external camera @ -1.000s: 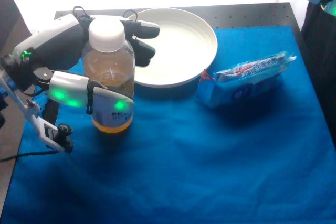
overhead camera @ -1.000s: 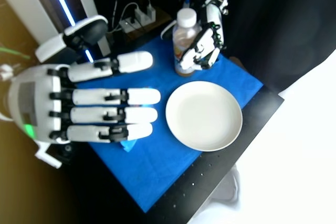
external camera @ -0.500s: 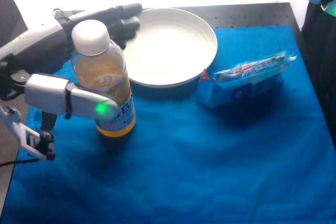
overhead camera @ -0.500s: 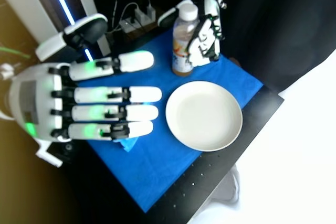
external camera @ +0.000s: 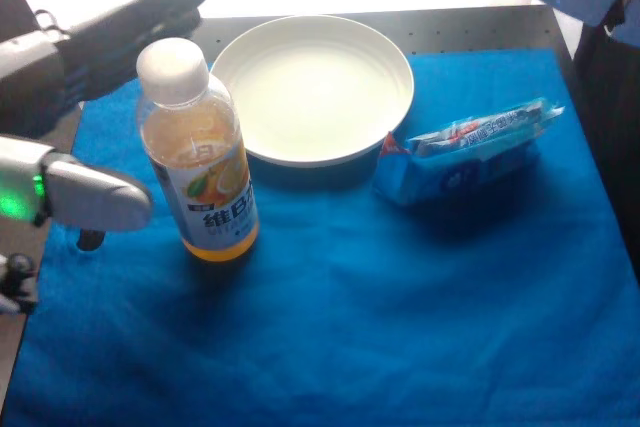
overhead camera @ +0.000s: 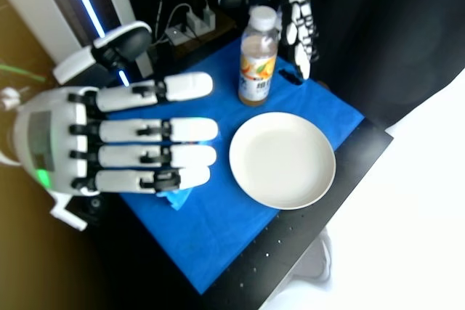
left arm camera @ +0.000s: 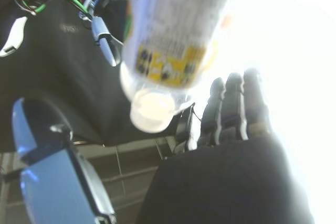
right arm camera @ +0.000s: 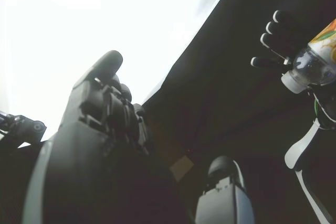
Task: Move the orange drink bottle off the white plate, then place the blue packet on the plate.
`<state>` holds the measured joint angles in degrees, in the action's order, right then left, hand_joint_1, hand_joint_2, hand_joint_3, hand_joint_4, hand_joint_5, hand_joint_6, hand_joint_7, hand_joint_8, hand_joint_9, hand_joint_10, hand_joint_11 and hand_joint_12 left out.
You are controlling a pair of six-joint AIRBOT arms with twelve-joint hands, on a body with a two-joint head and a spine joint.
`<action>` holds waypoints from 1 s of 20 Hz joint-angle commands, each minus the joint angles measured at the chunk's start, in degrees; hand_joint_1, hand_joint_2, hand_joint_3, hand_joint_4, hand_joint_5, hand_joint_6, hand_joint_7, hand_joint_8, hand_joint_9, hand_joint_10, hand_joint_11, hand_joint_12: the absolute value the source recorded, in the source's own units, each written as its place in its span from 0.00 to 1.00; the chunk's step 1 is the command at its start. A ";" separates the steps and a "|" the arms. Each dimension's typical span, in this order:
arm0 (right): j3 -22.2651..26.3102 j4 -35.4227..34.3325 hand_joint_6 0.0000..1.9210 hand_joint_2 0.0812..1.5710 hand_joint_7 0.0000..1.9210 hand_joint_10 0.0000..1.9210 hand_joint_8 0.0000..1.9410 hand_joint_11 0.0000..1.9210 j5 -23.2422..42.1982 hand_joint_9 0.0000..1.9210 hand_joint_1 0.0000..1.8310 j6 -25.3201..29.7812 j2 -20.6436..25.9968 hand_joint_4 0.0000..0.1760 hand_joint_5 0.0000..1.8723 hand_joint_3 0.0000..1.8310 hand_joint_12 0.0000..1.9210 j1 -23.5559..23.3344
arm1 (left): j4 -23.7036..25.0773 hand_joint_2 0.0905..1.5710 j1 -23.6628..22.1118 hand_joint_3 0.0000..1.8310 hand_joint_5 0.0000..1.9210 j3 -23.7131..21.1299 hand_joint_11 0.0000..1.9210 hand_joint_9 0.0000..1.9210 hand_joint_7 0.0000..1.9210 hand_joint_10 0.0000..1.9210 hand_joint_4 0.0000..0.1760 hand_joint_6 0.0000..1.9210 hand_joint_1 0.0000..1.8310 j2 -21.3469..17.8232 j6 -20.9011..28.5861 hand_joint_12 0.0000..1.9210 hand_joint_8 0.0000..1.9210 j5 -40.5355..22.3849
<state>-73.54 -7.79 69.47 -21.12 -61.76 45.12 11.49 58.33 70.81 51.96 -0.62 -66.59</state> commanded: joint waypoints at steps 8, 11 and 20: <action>-0.92 6.20 0.00 0.44 0.03 0.01 0.00 0.00 -4.09 0.03 0.31 2.93 -0.25 0.56 0.00 0.00 0.28 -2.27 | -2.90 0.40 2.14 0.00 0.00 -2.61 0.00 0.00 0.00 0.00 1.00 0.00 0.35 -4.98 -2.16 0.00 0.00 -5.90; -2.45 12.26 0.00 0.43 0.03 0.00 0.00 0.00 -11.23 0.04 0.37 3.71 -1.03 0.77 0.00 0.00 0.43 -6.15 | -3.32 0.44 2.92 0.01 0.00 -3.40 0.00 0.00 0.00 0.00 1.00 0.00 0.37 -7.00 -3.23 0.00 0.00 -5.49; -6.76 33.59 0.00 0.39 0.03 0.01 0.00 0.00 -24.66 0.03 0.31 14.76 -2.25 0.46 0.00 0.00 0.59 -13.11 | -4.91 0.44 3.49 0.01 0.00 -4.27 0.00 0.00 0.00 0.00 1.00 0.00 0.44 -10.98 -5.98 0.00 0.00 -4.02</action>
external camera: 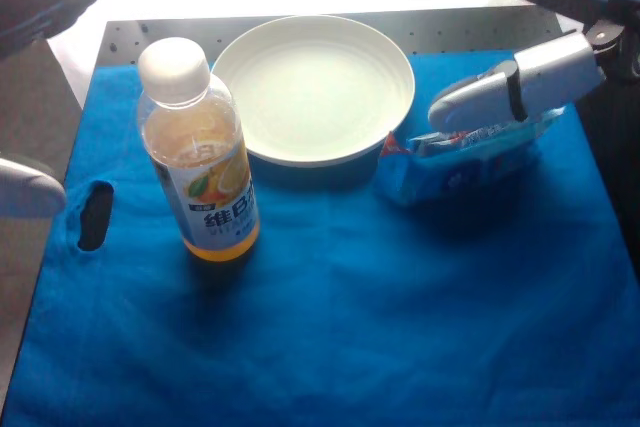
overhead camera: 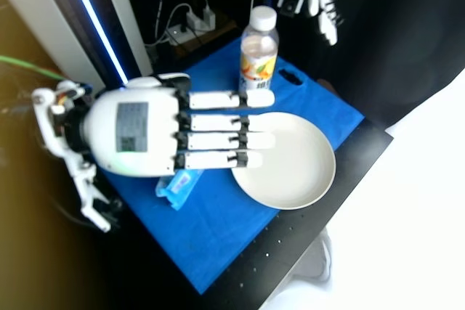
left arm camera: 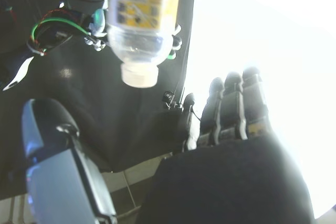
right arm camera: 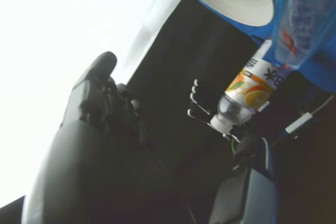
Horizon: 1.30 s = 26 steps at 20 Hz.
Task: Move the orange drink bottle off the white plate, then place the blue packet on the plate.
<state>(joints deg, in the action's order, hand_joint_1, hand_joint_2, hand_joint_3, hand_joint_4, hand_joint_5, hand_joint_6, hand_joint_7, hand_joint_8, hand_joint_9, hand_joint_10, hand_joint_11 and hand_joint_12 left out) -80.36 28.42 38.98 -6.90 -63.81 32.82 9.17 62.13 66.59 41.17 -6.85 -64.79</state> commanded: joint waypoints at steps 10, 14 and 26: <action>0.35 11.25 0.00 0.35 0.06 0.00 0.00 0.00 -1.45 0.00 0.27 6.05 -0.12 0.50 0.03 0.00 0.00 -1.66 | -4.53 0.41 0.67 0.00 0.00 -0.37 0.00 0.00 0.00 0.00 1.00 0.00 0.43 0.08 -0.71 0.00 0.00 -7.67; 0.37 14.89 0.01 0.34 0.05 0.00 0.00 0.01 -4.17 0.00 0.30 7.45 0.49 0.32 0.08 0.00 0.00 -1.65 | -4.99 0.42 1.11 0.00 0.00 -0.50 0.00 0.00 0.00 0.00 1.00 0.00 0.41 0.11 -0.71 0.00 0.00 -8.14; 1.01 18.87 0.00 0.39 0.15 0.01 0.00 0.00 -10.31 0.11 0.33 7.45 2.38 0.02 0.15 0.00 0.46 -0.45 | -8.84 0.42 5.58 0.00 0.00 -1.47 0.00 0.00 0.00 0.00 1.00 0.00 0.40 0.55 -1.09 0.00 0.00 -12.75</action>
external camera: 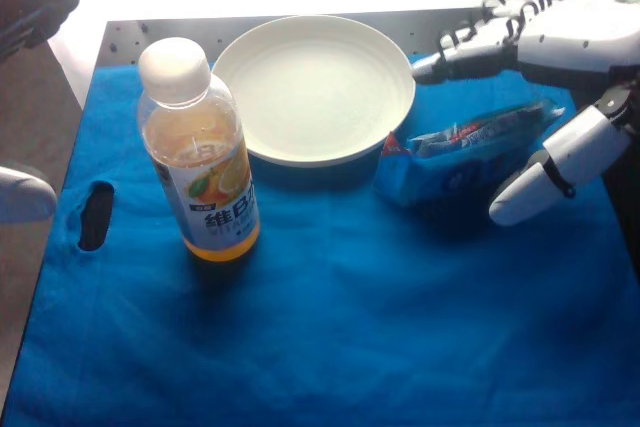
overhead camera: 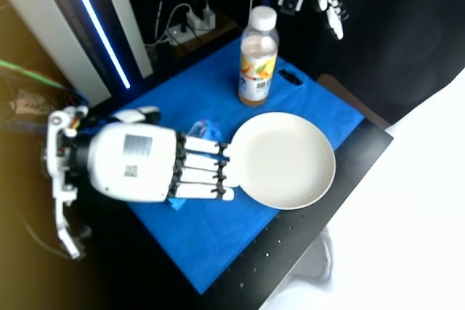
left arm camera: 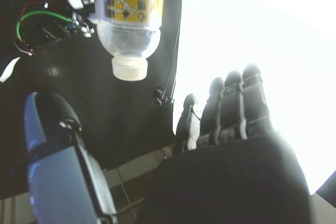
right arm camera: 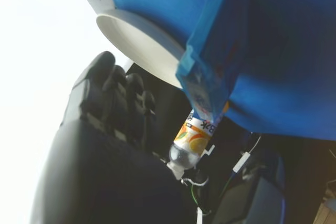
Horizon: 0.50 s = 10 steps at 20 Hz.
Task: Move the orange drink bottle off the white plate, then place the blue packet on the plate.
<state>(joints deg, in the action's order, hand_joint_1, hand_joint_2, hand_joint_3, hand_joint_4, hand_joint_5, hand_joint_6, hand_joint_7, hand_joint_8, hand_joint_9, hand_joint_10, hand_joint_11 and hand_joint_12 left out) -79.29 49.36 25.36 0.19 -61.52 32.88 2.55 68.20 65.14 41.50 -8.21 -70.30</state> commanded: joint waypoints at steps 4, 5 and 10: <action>-0.66 -1.97 0.00 0.38 0.17 0.01 0.00 0.00 2.10 0.14 0.29 0.36 -0.08 0.10 0.18 0.00 0.56 -0.33 | -2.47 0.42 -0.10 0.00 0.00 -0.12 0.00 0.00 0.00 0.00 1.00 0.00 0.37 0.13 0.26 0.00 0.00 -7.77; -0.83 -1.92 0.01 0.38 0.17 0.01 0.00 0.00 1.73 0.13 0.30 0.36 -0.20 0.08 0.19 0.00 0.56 -0.23 | -2.50 0.42 -0.05 0.00 0.00 -0.12 0.00 0.00 0.00 0.00 1.00 0.00 0.36 0.17 0.26 0.00 0.00 -7.76; -1.51 -1.90 0.01 0.39 0.23 0.00 0.00 0.00 1.11 0.17 0.31 0.36 -1.09 0.16 0.22 0.00 0.52 0.02 | -2.62 0.43 0.01 0.00 0.00 -0.17 0.00 0.00 0.00 0.00 1.00 0.00 0.37 0.52 0.26 0.00 0.00 -8.11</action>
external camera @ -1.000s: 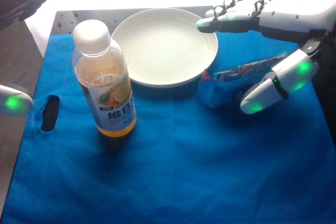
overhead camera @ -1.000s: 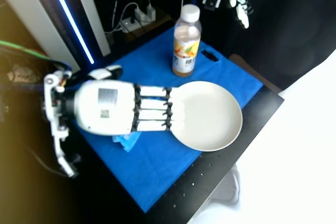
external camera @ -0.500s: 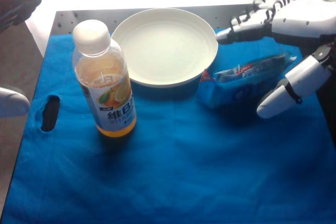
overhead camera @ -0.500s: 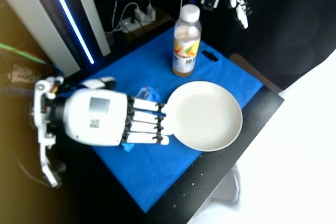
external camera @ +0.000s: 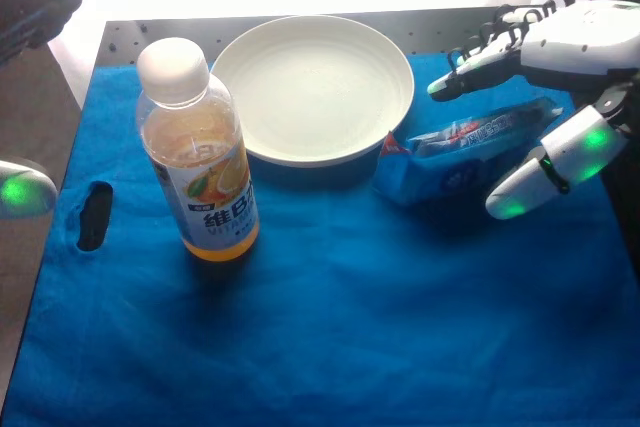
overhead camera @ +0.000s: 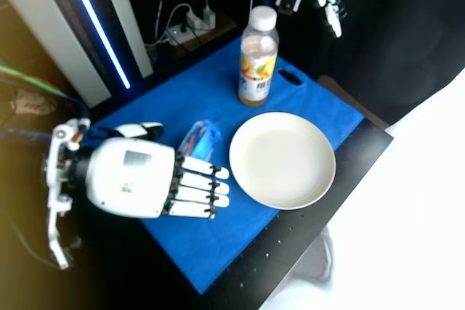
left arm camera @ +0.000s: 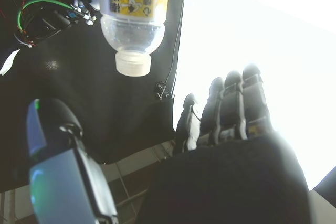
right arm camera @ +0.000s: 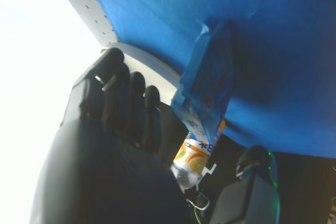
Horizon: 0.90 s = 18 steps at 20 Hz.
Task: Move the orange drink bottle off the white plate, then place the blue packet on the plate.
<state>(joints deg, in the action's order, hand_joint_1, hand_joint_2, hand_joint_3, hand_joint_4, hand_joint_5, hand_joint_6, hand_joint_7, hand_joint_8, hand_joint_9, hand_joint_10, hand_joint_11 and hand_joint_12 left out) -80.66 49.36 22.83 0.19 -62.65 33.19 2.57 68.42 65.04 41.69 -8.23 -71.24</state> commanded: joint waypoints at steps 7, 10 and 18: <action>-1.17 -1.95 0.01 0.45 0.28 0.01 0.00 0.00 2.94 0.21 0.38 0.36 -0.95 0.11 0.30 0.00 0.56 0.26 | -3.18 0.43 0.41 0.00 0.00 -0.07 0.00 0.00 0.00 0.00 1.00 0.00 0.38 1.13 0.18 0.00 0.00 -8.40; -1.79 -2.07 0.02 0.55 0.36 0.01 0.01 0.03 2.92 0.28 0.44 0.36 -1.32 0.03 0.36 0.00 0.62 0.25 | -3.50 0.44 0.81 0.00 0.00 -0.11 0.00 0.00 0.00 0.00 1.00 0.00 0.39 1.22 0.18 0.00 0.00 -8.90; -3.68 -4.43 0.32 0.68 0.55 0.60 0.58 0.45 2.95 0.53 0.70 0.36 -2.31 0.00 0.55 0.00 0.83 0.25 | -3.91 0.45 1.23 0.01 0.00 -0.12 0.00 0.00 0.00 0.00 1.00 0.00 0.38 1.74 0.18 0.00 0.00 -9.41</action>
<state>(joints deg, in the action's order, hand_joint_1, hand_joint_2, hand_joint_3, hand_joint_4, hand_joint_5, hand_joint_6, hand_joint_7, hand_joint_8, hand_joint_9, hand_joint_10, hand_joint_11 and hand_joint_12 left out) -84.27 46.89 22.04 0.27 -64.82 33.93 1.30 69.80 64.93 43.35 -8.38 -73.67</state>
